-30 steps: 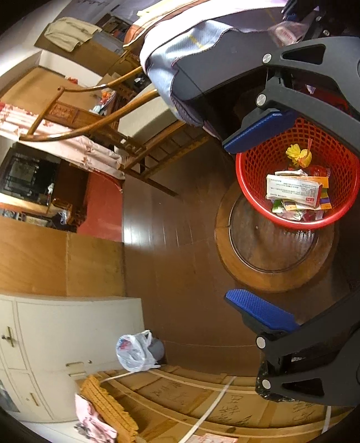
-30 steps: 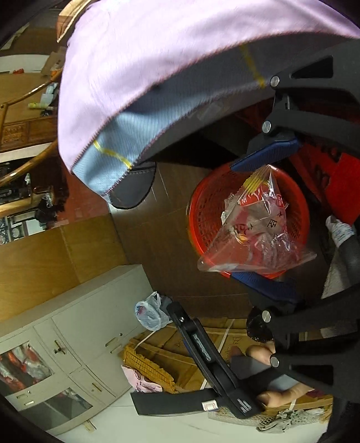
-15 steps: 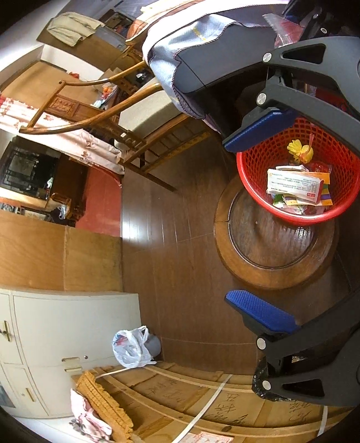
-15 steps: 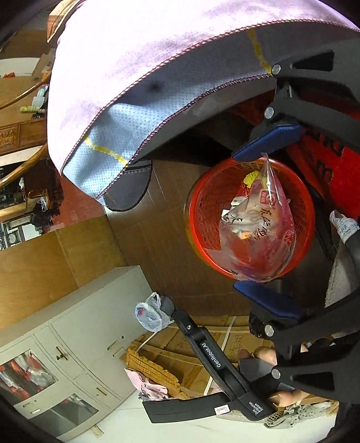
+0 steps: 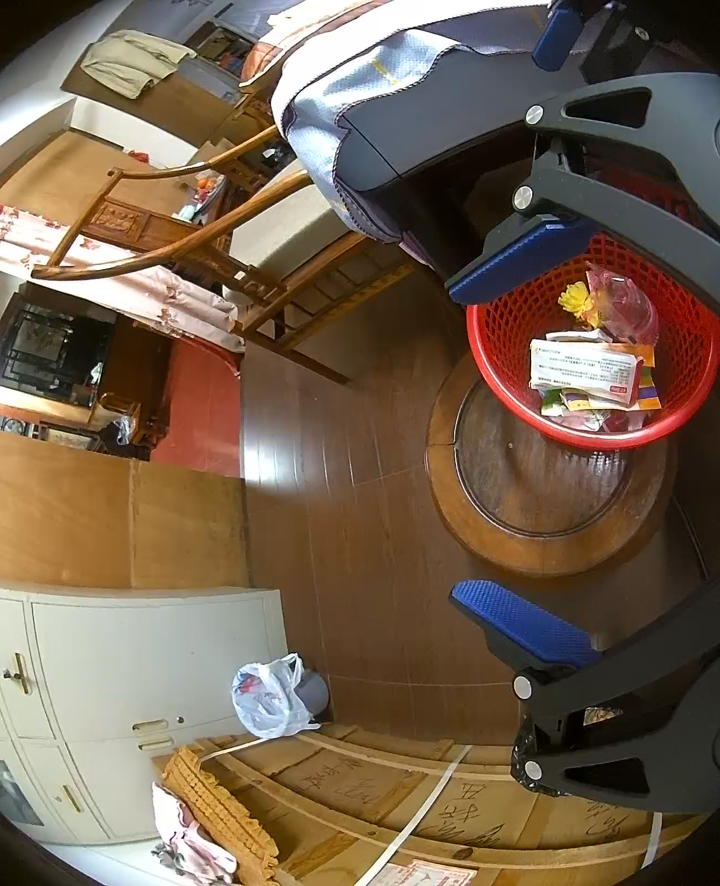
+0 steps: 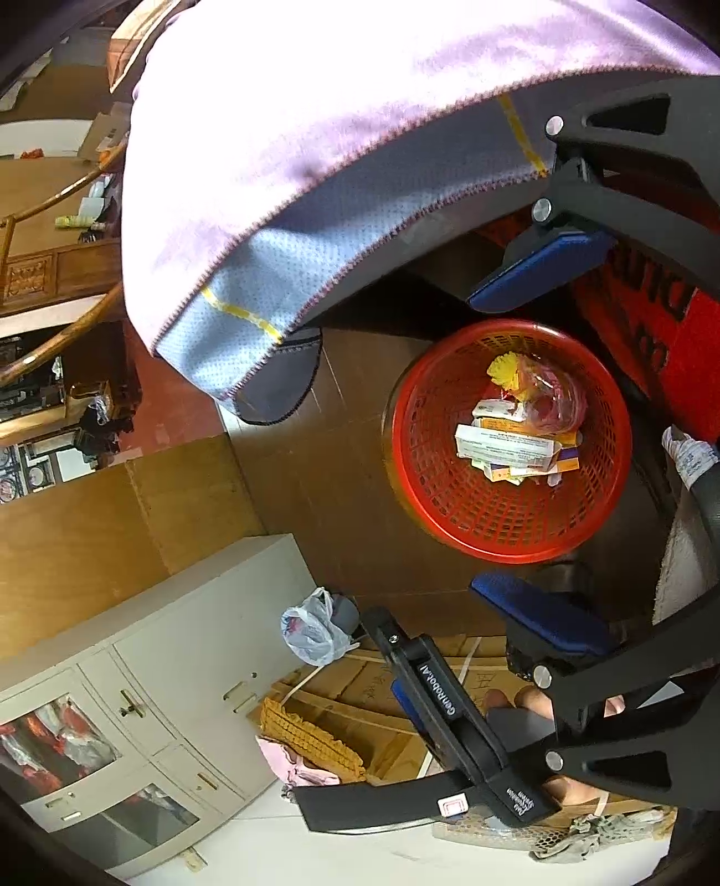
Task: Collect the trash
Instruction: 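Open both tools to drop box and bag into the wastebasket, then move both tools back over the table toward the paper cup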
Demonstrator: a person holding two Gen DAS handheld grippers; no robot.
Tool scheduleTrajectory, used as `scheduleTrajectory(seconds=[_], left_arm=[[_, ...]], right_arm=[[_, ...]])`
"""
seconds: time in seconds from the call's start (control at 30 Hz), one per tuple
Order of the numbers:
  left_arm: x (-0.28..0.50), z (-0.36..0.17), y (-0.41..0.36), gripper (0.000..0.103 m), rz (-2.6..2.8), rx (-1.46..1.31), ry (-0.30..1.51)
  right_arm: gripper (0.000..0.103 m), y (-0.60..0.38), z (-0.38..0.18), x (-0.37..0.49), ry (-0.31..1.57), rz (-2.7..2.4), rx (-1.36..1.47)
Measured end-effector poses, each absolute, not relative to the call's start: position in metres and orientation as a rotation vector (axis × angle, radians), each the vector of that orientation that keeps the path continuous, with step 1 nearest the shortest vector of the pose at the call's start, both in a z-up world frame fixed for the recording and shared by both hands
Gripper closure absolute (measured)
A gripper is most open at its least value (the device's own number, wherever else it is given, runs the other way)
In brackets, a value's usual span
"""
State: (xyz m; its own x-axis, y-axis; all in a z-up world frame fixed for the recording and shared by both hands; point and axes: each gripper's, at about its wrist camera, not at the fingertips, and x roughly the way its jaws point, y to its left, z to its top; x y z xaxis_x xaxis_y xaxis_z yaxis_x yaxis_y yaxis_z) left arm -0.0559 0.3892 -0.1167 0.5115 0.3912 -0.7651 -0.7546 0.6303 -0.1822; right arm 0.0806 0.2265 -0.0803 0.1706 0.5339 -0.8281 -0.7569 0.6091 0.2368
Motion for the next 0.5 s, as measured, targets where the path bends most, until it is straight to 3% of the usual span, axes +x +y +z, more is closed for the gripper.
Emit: scheduleTrajectory(seconds=[0.5], left_arm=[[-0.053, -0.054, 0.329, 0.007, 0.628, -0.414, 0.635]], right_arm=[[0.010, 0.140, -0.013, 0.069, 0.873, 0.851, -0.150]])
